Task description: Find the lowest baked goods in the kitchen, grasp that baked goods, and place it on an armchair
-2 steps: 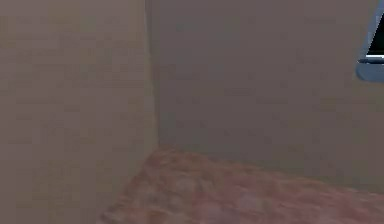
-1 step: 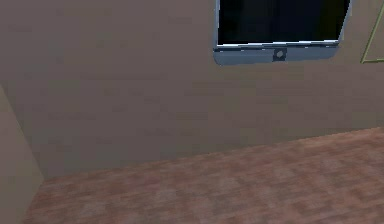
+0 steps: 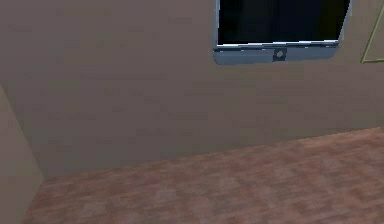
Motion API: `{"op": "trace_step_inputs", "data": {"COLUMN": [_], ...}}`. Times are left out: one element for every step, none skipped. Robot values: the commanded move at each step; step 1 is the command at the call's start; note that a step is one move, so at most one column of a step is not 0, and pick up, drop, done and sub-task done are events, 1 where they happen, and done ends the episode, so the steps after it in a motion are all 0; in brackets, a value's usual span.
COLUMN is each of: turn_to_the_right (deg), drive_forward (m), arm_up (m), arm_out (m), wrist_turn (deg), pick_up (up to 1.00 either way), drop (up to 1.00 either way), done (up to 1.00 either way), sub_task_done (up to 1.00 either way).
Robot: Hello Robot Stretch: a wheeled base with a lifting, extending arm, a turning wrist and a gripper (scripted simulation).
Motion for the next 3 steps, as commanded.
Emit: {"op": "trace_step_inputs", "data": {"turn_to_the_right": [0.0,0.0,0.0], "drive_forward": [0.00,0.00,0.00], "arm_up": [0.38,0.00,0.00], "arm_out": [0.00,0.34,0.00], "wrist_turn": [0.0,0.0,45.0], "pick_up": [0.00,0.00,0.00], "drop": [0.00,0.00,0.00], "done": [0.00,0.00,0.00], "sub_task_done": [0.00,0.00,0.00]}}
